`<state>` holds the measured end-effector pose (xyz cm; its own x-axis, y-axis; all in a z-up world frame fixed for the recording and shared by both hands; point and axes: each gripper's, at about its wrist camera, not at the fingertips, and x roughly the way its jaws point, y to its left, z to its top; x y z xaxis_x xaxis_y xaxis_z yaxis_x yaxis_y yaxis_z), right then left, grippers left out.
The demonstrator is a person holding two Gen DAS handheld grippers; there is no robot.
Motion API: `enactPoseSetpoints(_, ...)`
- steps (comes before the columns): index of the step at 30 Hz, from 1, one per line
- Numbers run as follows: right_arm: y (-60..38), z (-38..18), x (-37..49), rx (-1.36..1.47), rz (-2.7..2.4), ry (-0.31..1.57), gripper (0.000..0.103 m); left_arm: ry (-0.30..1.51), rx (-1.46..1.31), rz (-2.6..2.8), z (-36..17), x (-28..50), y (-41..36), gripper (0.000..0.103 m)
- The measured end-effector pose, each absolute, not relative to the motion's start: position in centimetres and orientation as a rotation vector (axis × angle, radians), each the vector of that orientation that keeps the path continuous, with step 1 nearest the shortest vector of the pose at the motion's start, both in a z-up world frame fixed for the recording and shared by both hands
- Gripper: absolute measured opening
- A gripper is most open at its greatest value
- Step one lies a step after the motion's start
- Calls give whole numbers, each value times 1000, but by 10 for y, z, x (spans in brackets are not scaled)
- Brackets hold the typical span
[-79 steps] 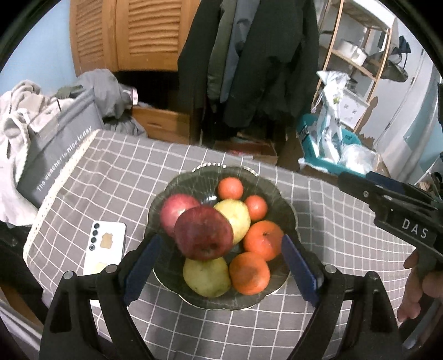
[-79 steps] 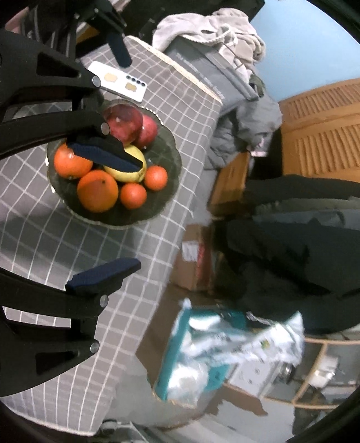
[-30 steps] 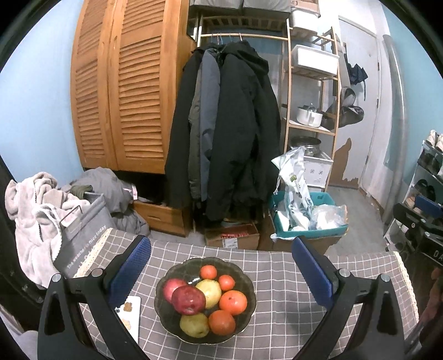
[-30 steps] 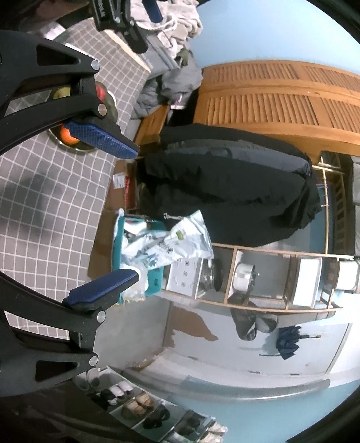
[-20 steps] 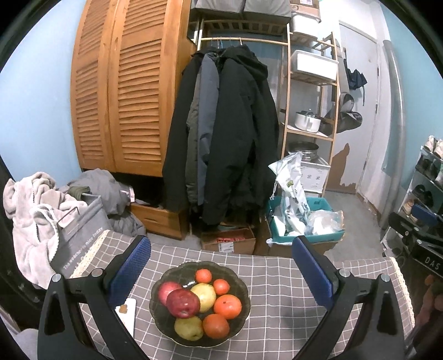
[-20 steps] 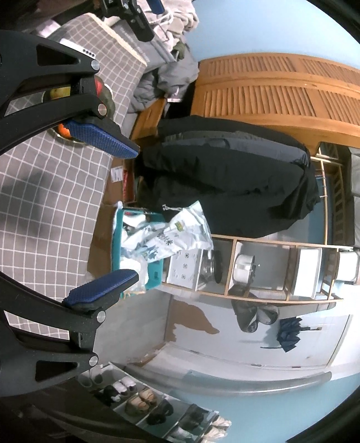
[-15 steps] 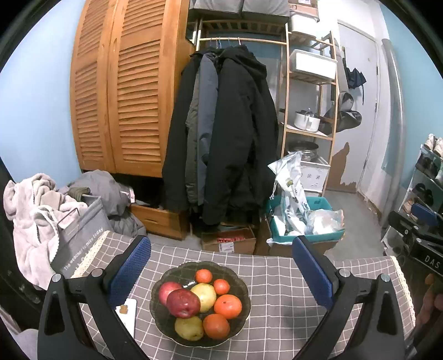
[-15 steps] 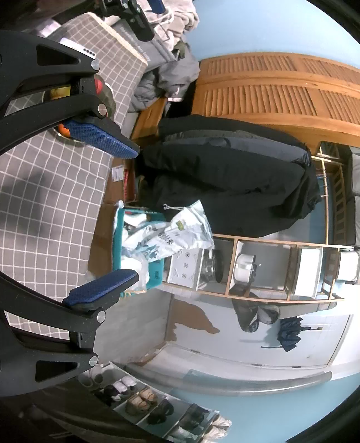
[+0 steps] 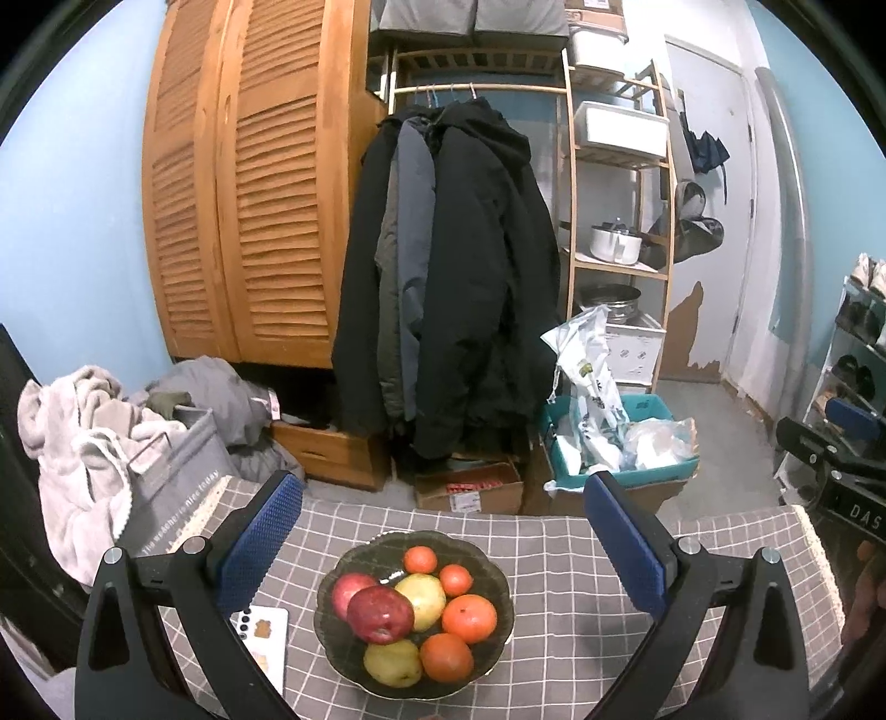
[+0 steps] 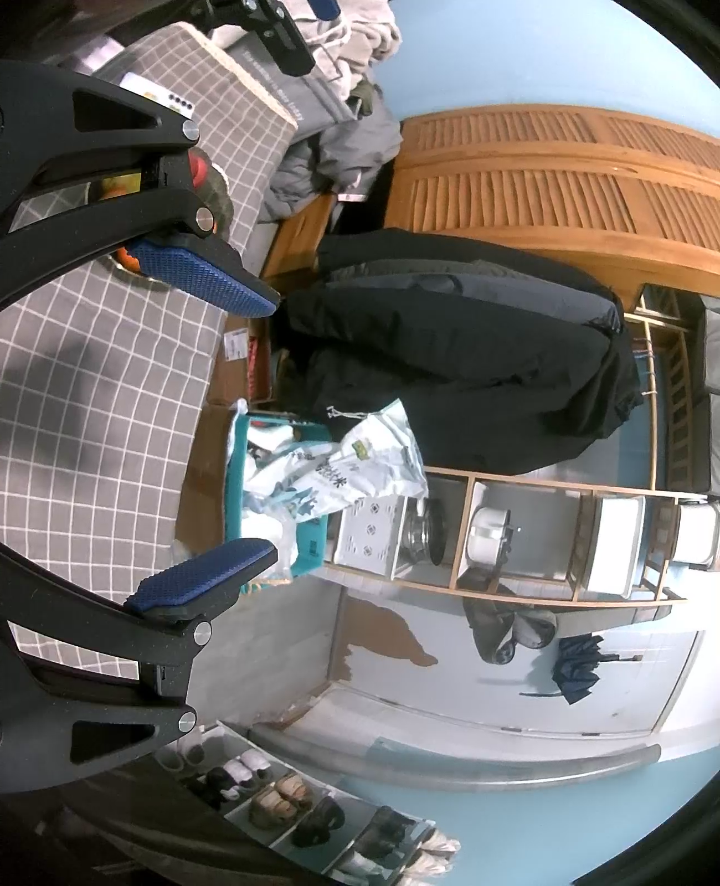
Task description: Organize fruits
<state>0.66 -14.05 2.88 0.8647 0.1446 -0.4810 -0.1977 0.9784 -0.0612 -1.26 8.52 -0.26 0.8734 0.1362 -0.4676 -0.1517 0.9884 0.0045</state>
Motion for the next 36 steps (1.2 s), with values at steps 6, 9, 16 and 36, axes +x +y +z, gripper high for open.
enactPoseSetpoints(6, -140, 29, 7, -111, 179, 494, 81, 487, -35, 150, -2, -13, 85, 103)
enactPoseSetpoints(9, -140, 29, 7, -112, 177, 494, 81, 487, -40, 147, -1, -13, 85, 103)
enactPoseSetpoints(16, -144, 30, 6, -113, 176, 492, 81, 487, -39, 149, -1, -15, 84, 103)
enactPoseSetpoints(36, -142, 30, 6, -116, 177, 493, 81, 501, -51, 141, 1, -15, 85, 103)
